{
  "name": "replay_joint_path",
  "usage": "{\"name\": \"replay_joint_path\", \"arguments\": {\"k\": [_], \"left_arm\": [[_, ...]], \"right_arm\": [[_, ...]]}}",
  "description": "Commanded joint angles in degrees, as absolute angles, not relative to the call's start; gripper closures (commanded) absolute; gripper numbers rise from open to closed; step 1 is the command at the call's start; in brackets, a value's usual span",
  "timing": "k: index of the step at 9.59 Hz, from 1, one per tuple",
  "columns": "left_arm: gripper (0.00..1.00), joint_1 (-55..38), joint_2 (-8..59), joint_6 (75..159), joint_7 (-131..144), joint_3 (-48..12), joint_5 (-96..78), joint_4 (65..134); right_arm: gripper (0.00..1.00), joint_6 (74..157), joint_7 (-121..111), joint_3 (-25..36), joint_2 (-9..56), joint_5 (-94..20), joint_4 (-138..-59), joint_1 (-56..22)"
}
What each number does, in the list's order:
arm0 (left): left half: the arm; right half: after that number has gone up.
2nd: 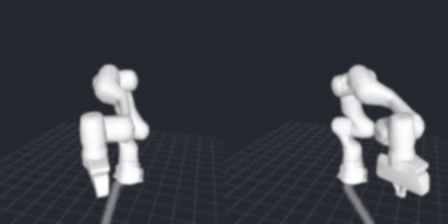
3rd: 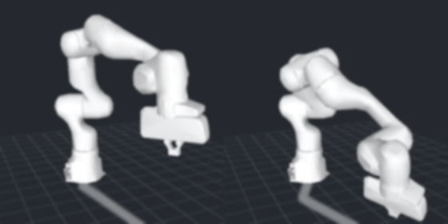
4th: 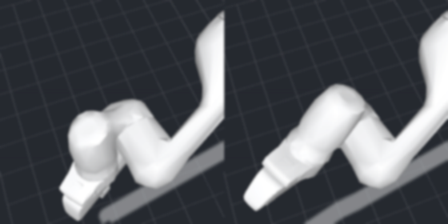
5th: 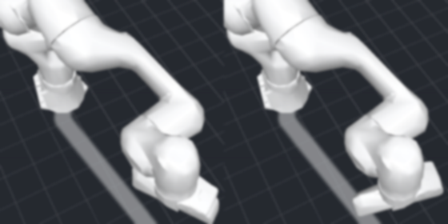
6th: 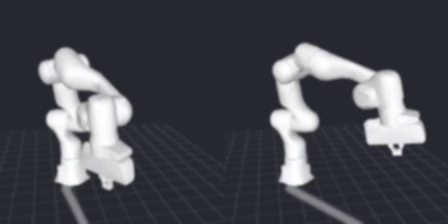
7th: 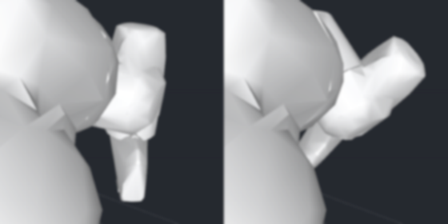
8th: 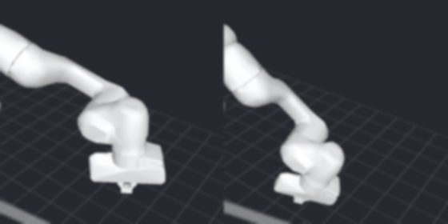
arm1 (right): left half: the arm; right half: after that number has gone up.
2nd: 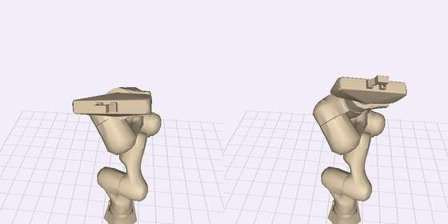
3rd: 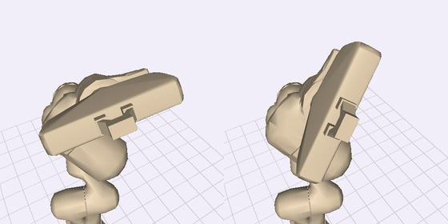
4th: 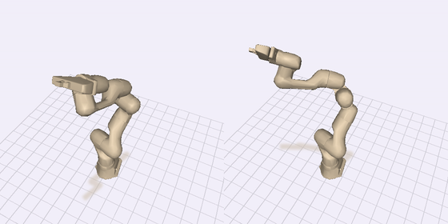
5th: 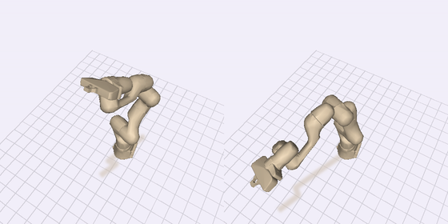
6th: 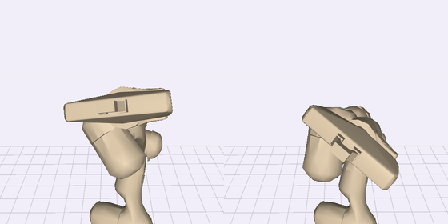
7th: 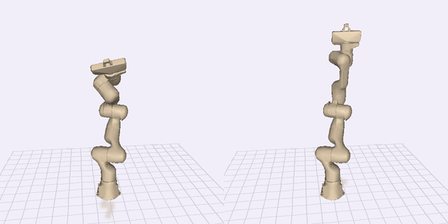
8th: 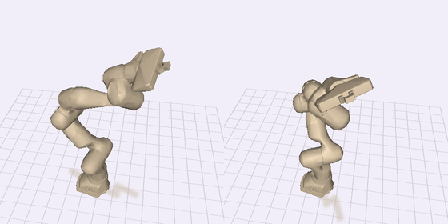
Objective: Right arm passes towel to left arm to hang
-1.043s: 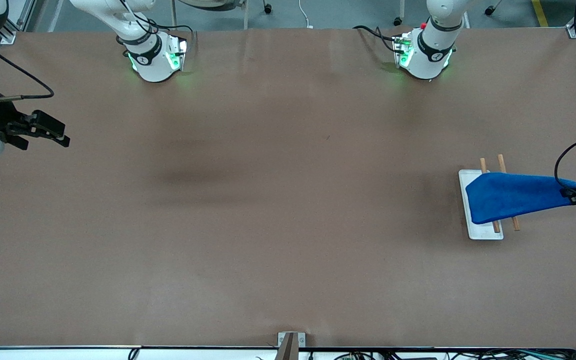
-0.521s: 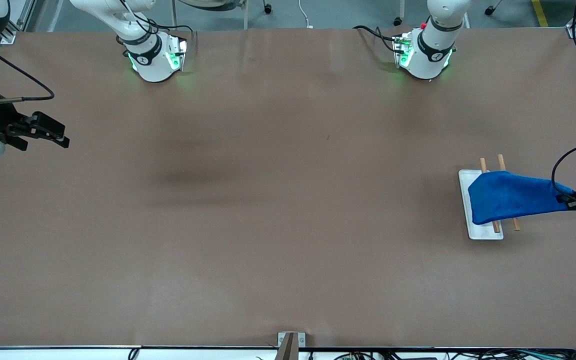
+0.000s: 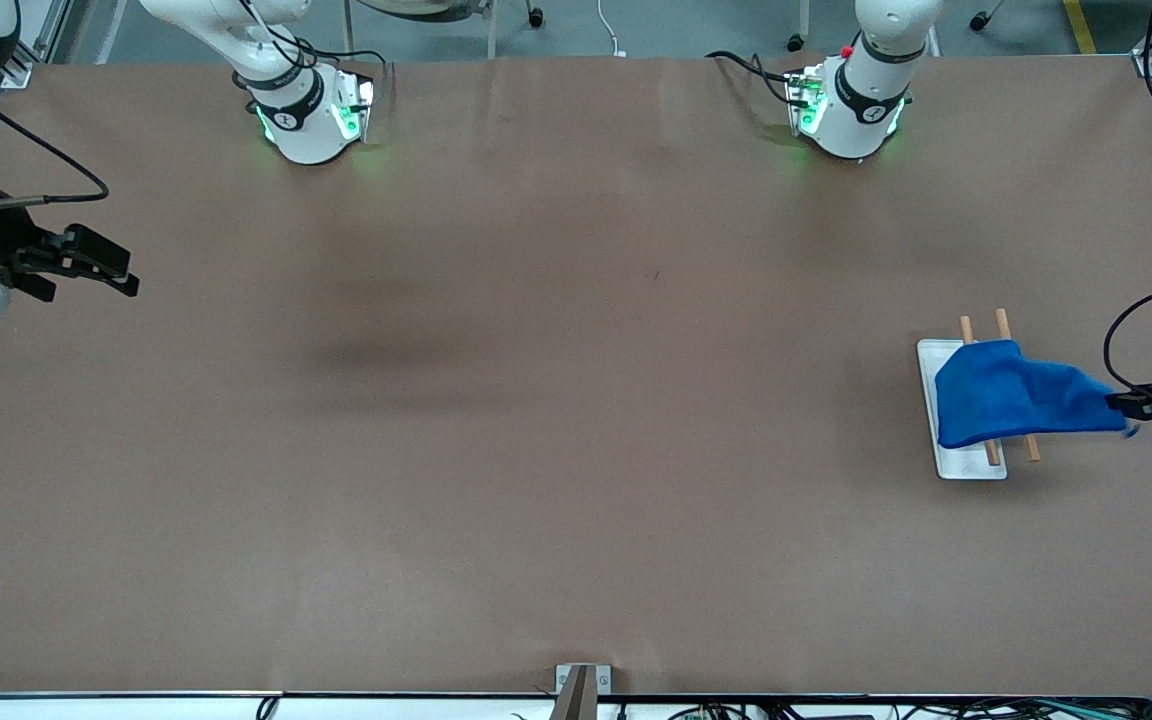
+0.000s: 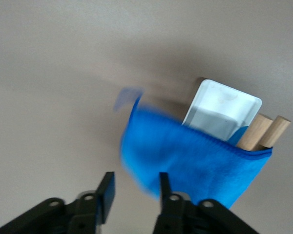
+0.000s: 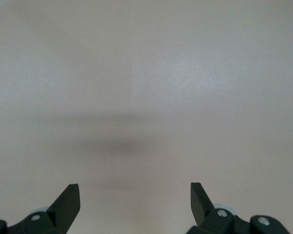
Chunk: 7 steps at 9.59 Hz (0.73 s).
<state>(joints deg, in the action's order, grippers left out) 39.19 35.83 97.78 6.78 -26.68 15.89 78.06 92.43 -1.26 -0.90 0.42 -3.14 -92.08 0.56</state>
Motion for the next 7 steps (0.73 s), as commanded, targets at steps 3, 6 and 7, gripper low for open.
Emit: {"name": "replay_joint_path", "arguments": {"k": [3, 6, 7], "left_arm": [[0.00, 39.73, 34.19, 98.79, 0.99, -27.33, 16.88, 78.40], [0.00, 39.64, 29.39, 95.90, -2.73, -30.65, 16.18, 76.64], [0.00, 39.55, 26.40, 92.67, -2.03, -33.98, 15.91, 76.64]], "right_arm": [[0.00, 92.20, -0.88, -1.14, 0.26, -2.20, -92.29, 1.05], [0.00, 92.11, -0.88, -1.05, 0.26, -2.20, -92.29, 1.05], [0.00, 92.11, -0.88, -1.05, 0.26, -2.28, -92.29, 1.05]]}}
